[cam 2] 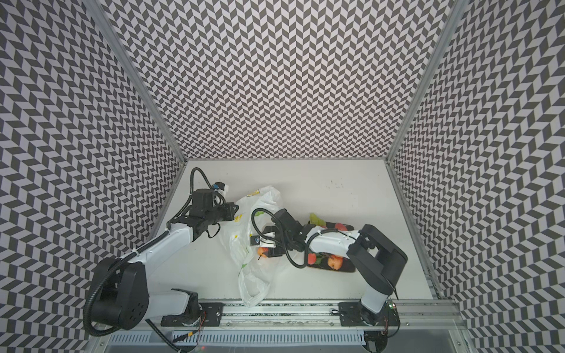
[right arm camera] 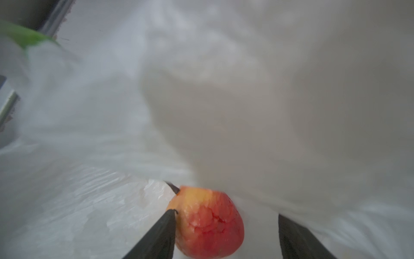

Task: Take fruits out of the plastic bag
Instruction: Pick up the fruit from the plastic bag.

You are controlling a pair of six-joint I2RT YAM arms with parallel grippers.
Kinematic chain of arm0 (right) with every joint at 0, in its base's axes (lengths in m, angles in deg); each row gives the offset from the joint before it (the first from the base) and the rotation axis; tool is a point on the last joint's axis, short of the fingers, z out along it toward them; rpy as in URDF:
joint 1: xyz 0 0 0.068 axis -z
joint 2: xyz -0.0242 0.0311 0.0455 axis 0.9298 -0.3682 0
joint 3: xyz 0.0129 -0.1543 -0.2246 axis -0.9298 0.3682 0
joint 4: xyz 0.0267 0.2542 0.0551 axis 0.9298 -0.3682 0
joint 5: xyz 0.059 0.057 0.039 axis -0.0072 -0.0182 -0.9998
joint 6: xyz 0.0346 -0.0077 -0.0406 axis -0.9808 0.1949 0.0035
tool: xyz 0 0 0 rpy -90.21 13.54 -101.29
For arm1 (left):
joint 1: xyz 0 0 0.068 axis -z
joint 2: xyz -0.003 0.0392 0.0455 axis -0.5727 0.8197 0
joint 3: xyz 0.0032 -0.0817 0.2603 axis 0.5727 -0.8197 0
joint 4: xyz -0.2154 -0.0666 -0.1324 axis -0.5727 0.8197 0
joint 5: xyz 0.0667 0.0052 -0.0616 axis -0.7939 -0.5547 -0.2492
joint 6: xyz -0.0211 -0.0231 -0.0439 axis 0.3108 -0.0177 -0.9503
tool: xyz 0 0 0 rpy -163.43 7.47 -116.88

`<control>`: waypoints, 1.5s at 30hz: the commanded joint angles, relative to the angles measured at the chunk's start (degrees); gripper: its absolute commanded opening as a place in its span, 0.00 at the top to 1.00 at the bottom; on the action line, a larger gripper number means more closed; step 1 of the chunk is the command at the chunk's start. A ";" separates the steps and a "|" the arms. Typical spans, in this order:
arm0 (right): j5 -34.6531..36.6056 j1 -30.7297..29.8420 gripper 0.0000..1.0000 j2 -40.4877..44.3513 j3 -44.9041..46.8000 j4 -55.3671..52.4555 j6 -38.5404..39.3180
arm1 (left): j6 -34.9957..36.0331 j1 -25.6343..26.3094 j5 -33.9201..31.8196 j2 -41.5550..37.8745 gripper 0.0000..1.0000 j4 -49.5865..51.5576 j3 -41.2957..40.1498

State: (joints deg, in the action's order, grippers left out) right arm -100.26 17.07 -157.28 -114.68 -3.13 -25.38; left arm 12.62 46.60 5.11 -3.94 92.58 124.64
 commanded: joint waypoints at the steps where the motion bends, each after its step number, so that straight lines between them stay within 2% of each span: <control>1: -3.70 -0.08 0.30 -2.32 -2.53 -4.16 6.23 | 0.85 0.47 -0.21 0.22 1.00 -0.87 1.73; 8: -5.73 -0.08 0.29 -4.13 -2.76 -6.35 7.31 | 0.76 0.55 -0.55 0.26 1.00 -0.70 2.02; 18: 0.53 0.00 0.30 -8.55 -4.04 -3.23 5.53 | 0.98 0.56 -0.65 0.52 1.00 -0.14 2.64; 21: 0.41 0.00 0.32 -8.95 -3.79 -1.93 4.67 | 1.18 0.56 -0.82 0.56 1.00 0.06 2.76; 26: 0.57 -0.08 0.43 -7.95 -3.14 -1.09 3.99 | 1.38 0.55 -0.98 0.63 1.00 0.33 2.90; 33: -0.19 -0.04 0.61 -4.38 -2.20 -0.62 3.47 | 1.21 0.56 -1.72 0.83 1.00 0.46 2.90; 39: -2.80 -0.85 0.62 1.45 -0.04 0.36 1.46 | 0.76 0.42 -4.84 1.14 1.00 0.71 3.24; 42: -5.23 -1.10 0.62 6.09 2.78 1.37 -1.94 | 1.09 -0.12 -7.97 1.27 1.00 1.52 4.24; 45: -7.10 -1.39 0.62 11.23 5.91 2.00 -5.31 | 1.66 -2.29 -8.41 1.91 1.00 2.16 5.49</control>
State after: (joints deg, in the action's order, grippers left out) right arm -103.43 16.21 -150.37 -110.86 -4.07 -26.76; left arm 13.27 45.99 -0.84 -2.91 93.98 127.79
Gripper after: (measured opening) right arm 0.464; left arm 0.047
